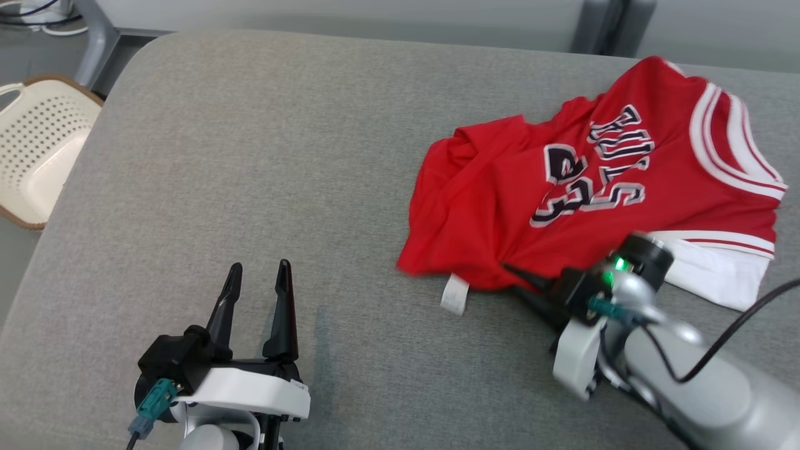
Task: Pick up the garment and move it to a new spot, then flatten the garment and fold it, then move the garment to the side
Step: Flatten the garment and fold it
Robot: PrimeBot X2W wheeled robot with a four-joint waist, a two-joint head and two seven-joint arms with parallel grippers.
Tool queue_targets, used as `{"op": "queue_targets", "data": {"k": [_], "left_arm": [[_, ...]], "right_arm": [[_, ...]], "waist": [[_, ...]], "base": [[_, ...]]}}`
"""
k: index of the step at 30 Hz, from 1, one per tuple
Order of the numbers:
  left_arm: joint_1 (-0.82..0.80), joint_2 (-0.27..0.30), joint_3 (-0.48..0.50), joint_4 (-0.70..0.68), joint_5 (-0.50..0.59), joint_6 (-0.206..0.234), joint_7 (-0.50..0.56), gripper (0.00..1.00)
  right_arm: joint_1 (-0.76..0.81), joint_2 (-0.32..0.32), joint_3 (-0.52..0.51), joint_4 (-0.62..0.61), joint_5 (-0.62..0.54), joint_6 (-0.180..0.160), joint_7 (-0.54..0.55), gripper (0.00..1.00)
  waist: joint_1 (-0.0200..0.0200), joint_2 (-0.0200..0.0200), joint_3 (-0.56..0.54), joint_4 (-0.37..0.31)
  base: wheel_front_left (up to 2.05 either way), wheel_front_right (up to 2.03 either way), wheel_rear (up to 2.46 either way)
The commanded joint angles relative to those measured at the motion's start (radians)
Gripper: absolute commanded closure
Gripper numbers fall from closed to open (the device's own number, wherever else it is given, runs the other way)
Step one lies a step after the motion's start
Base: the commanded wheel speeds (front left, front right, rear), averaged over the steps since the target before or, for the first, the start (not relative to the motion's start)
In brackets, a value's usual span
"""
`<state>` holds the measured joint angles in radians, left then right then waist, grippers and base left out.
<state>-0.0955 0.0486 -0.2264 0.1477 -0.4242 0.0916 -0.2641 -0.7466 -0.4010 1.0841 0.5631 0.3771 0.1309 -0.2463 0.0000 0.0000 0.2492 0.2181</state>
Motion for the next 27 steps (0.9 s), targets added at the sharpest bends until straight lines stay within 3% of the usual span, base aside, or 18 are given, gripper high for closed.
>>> {"op": "queue_targets", "data": {"k": [1,5,6,7,8,16,27], "left_arm": [[0.000,0.004,0.008,-0.002,0.007,-0.004,0.000,0.00],[-0.004,0.004,0.016,0.000,0.017,-0.012,0.000,0.00],[-0.005,0.004,0.016,0.001,0.020,-0.013,0.000,0.00],[-0.007,0.004,0.016,0.002,0.023,-0.014,0.000,0.00],[-0.008,0.004,0.017,0.004,0.024,-0.016,0.000,0.00],[0.002,0.004,0.024,0.009,0.036,-0.027,0.000,0.00],[-0.007,0.004,-0.089,0.049,0.042,-0.094,0.047,0.00]], "right_arm": [[0.026,0.000,0.002,-0.020,0.004,0.000,0.007,1.00],[0.121,0.001,-0.002,-0.082,-0.007,0.000,0.037,1.00],[0.138,0.004,-0.011,-0.088,-0.012,0.000,0.040,0.71],[0.156,0.006,-0.018,-0.092,-0.016,0.000,0.044,0.51],[0.175,0.010,-0.023,-0.096,-0.017,0.000,0.050,0.00],[0.275,0.008,-0.181,-0.163,-0.048,0.000,0.022,0.00],[0.426,0.007,-0.593,-0.330,-0.162,0.000,0.023,0.00]], "waist": [[0.0000,0.0000,-0.009,-0.019],[0.0000,0.0000,-0.017,-0.047],[0.0000,0.0000,-0.019,-0.053],[0.0000,0.0000,-0.021,-0.057],[0.0000,0.0000,-0.023,-0.062],[0.0000,0.0000,-0.043,-0.109],[0.0000,0.0000,-0.072,-0.174]], "base": [[0.00,0.00,0.00],[0.00,0.00,0.00],[0.00,0.00,0.00],[0.00,0.00,0.00],[0.00,0.00,0.00],[0.00,0.00,0.00],[0.00,0.00,0.00]]}}
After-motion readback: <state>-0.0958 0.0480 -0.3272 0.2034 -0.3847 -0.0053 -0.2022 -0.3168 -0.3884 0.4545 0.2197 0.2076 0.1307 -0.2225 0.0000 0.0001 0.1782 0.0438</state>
